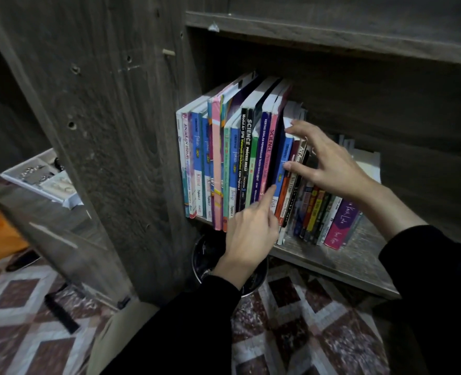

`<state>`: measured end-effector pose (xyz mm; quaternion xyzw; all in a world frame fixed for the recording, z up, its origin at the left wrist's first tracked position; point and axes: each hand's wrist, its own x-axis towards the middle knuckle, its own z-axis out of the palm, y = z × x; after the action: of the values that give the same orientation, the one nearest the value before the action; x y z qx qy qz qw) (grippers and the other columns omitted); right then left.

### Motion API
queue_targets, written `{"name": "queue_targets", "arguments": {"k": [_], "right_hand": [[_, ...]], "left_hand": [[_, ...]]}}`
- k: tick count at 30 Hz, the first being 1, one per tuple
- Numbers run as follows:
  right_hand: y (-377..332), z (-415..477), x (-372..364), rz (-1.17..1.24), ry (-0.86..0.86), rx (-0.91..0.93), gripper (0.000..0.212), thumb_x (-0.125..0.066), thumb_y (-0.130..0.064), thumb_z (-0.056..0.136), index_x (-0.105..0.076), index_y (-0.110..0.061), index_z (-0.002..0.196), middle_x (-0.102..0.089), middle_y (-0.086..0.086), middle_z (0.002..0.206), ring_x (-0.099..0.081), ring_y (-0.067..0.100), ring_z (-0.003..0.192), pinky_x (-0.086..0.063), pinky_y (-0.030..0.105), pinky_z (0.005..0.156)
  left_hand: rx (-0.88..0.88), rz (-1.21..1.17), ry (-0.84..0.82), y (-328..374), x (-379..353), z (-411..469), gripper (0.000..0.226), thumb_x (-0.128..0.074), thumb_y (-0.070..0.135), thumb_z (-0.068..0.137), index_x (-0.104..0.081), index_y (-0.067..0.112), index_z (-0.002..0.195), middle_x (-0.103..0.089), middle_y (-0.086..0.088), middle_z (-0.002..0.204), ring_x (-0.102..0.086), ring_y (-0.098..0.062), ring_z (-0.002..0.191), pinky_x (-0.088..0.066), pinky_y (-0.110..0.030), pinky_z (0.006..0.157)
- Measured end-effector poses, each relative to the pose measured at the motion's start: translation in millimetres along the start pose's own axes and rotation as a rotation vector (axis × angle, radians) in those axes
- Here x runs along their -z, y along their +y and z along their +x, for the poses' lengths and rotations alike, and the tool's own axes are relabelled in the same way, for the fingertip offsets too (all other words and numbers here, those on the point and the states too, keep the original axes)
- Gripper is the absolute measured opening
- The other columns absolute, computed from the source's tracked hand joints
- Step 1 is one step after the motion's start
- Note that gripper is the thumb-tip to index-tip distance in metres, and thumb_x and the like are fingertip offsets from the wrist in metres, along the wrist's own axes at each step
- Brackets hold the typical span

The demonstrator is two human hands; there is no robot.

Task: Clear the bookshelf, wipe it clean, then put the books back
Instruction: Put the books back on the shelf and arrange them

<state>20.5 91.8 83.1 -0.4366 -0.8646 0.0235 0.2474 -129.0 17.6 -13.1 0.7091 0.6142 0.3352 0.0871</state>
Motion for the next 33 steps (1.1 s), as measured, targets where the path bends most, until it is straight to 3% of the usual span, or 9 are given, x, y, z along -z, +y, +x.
{"name": "queue_targets", "arguments": {"k": [5, 11, 14, 17, 20, 23, 25, 30, 33], "right_hand": [[0.3, 1.5, -0.7, -0.008, -0.013, -0.006, 0.06, -0.059, -0.038, 0.092, -0.03, -0.03, 0.143, -0.023, -0.005, 0.156, -0.039, 0.021, 0.132, -0.028, 0.034, 0.095], [0.2, 2.0, -4.6, 0.017, -0.012, -0.01, 0.06, -0.057, -0.042, 0.093, -0.028, -0.031, 0.144, -0.021, -0.006, 0.157, -0.033, 0.021, 0.137, -0.027, 0.036, 0.098], [-1.2, -0.3, -9.1, 0.073, -0.016, -0.049, 0.061, -0.055, -0.044, 0.092, -0.025, -0.036, 0.145, -0.014, -0.006, 0.159, -0.023, 0.021, 0.143, -0.025, 0.048, 0.108], [-5.2, -2.1, -15.2, 0.157, -0.015, -0.115, 0.062, -0.051, -0.053, 0.09, -0.019, -0.046, 0.143, -0.007, -0.005, 0.161, -0.017, 0.02, 0.145, -0.025, 0.061, 0.11], [-9.9, -2.4, -18.7, 0.189, 0.0, -0.156, 0.067, -0.052, -0.055, 0.091, -0.011, -0.052, 0.143, -0.005, -0.005, 0.161, -0.015, 0.021, 0.146, -0.023, 0.061, 0.111], [-13.3, -1.9, -21.6, 0.214, -0.008, -0.179, 0.085, -0.061, -0.046, 0.088, 0.0, -0.047, 0.147, -0.013, -0.003, 0.16, -0.018, 0.023, 0.146, -0.02, 0.062, 0.113], [-15.3, -0.7, -22.6, 0.223, -0.067, -0.18, 0.104, -0.07, -0.036, 0.083, 0.011, -0.042, 0.147, -0.017, -0.001, 0.159, -0.026, 0.026, 0.143, -0.017, 0.062, 0.114], [-14.9, 3.8, -25.4, 0.194, -0.112, -0.164, 0.118, -0.074, -0.014, 0.08, 0.022, -0.036, 0.145, -0.035, 0.008, 0.152, -0.041, 0.029, 0.134, -0.023, 0.059, 0.113], [-15.1, 4.0, -31.4, 0.232, -0.05, -0.154, 0.114, -0.071, -0.009, 0.081, 0.019, -0.039, 0.144, -0.037, 0.008, 0.148, -0.049, 0.028, 0.128, -0.031, 0.06, 0.109]], "left_hand": [[0.197, -0.137, -0.34, 8.3, 1.0, 21.8, 0.093, -0.051, 0.013, 0.092, 0.019, 0.039, 0.148, -0.054, -0.002, 0.063, -0.047, -0.016, 0.048, -0.04, -0.028, 0.047], [0.439, -0.48, -0.481, 13.0, -1.9, 42.7, 0.083, -0.042, 0.009, 0.092, 0.007, 0.045, 0.149, -0.064, -0.014, 0.113, -0.07, -0.02, 0.068, -0.056, -0.027, 0.056], [0.364, -0.401, -0.323, 13.5, -0.9, 36.8, 0.058, -0.047, 0.014, 0.093, -0.03, 0.023, 0.148, -0.067, -0.009, 0.104, -0.068, -0.02, 0.077, -0.057, -0.033, 0.071], [0.156, -0.167, 0.275, 7.9, -6.3, 14.4, 0.03, -0.046, 0.022, 0.091, -0.063, 0.015, 0.116, -0.066, -0.001, 0.097, -0.054, -0.013, 0.089, -0.045, -0.028, 0.077], [0.151, -0.024, 0.576, -12.9, -32.8, 0.1, 0.057, -0.051, 0.038, 0.085, -0.041, 0.014, 0.136, -0.046, -0.013, 0.131, -0.034, -0.02, 0.122, -0.031, -0.037, 0.103], [0.216, 0.104, 0.352, -41.8, -68.6, 1.6, 0.11, -0.042, 0.074, 0.077, 0.014, 0.014, 0.151, 0.012, -0.023, 0.156, 0.006, -0.035, 0.145, 0.004, -0.049, 0.114], [0.184, 0.145, 0.288, -52.8, -84.1, 8.9, 0.125, -0.034, 0.086, 0.068, 0.027, 0.01, 0.146, 0.035, -0.022, 0.149, 0.021, -0.039, 0.142, 0.007, -0.057, 0.112], [0.101, 0.118, 0.305, -62.4, -97.2, 21.7, 0.139, -0.035, 0.093, 0.057, 0.034, 0.007, 0.142, 0.042, -0.026, 0.143, 0.032, -0.044, 0.136, 0.01, -0.063, 0.108], [0.123, 0.118, 0.303, -62.9, -97.9, 22.8, 0.141, -0.034, 0.093, 0.053, 0.031, 0.006, 0.143, 0.026, -0.034, 0.147, 0.03, -0.043, 0.137, 0.01, -0.062, 0.108]]}}
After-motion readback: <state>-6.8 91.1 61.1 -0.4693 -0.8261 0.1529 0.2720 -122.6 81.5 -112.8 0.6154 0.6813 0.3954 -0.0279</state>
